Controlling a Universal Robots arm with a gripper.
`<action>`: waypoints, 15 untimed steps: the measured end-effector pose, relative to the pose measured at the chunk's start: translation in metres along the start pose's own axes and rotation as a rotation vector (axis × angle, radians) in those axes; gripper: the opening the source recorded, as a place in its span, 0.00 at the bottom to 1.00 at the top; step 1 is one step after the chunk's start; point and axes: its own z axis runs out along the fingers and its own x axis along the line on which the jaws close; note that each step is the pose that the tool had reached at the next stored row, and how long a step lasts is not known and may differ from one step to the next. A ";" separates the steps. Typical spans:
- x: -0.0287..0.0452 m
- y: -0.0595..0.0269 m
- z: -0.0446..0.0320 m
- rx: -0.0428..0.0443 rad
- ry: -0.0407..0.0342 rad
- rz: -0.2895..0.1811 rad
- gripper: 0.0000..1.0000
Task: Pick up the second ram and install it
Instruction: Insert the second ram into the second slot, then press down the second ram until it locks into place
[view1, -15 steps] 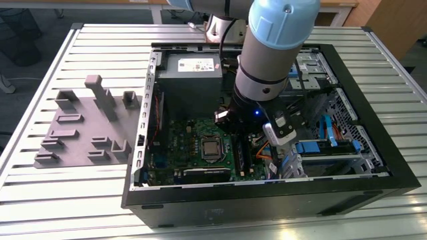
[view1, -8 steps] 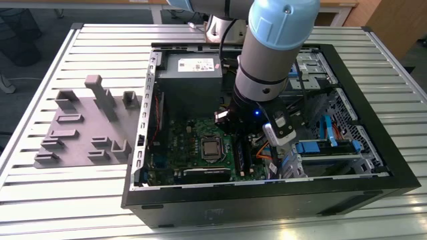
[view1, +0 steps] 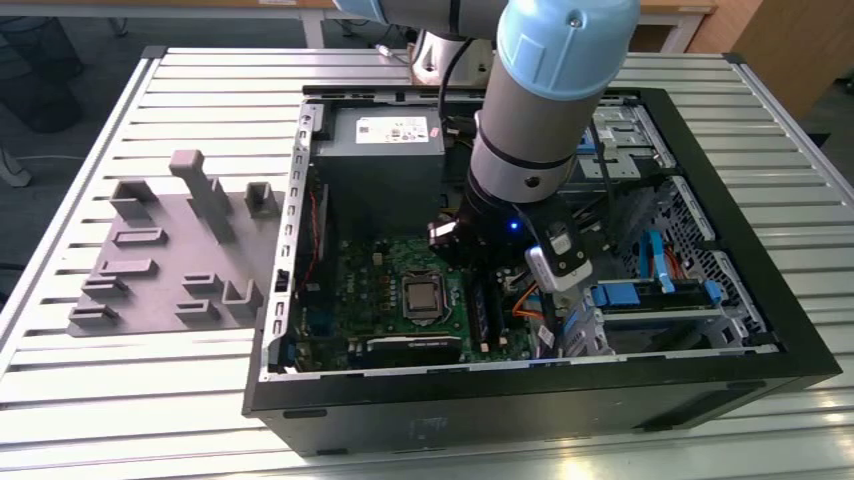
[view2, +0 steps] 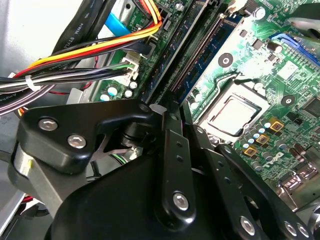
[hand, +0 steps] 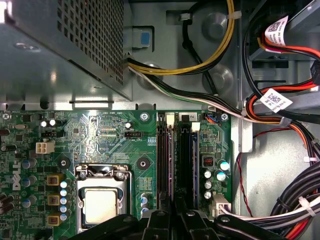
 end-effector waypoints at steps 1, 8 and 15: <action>0.0000 0.0000 0.0000 0.0000 0.0000 0.000 0.20; 0.0000 0.0000 -0.0016 -0.0001 -0.0001 0.000 0.27; 0.0006 0.0004 -0.0171 0.0001 0.0003 0.000 0.27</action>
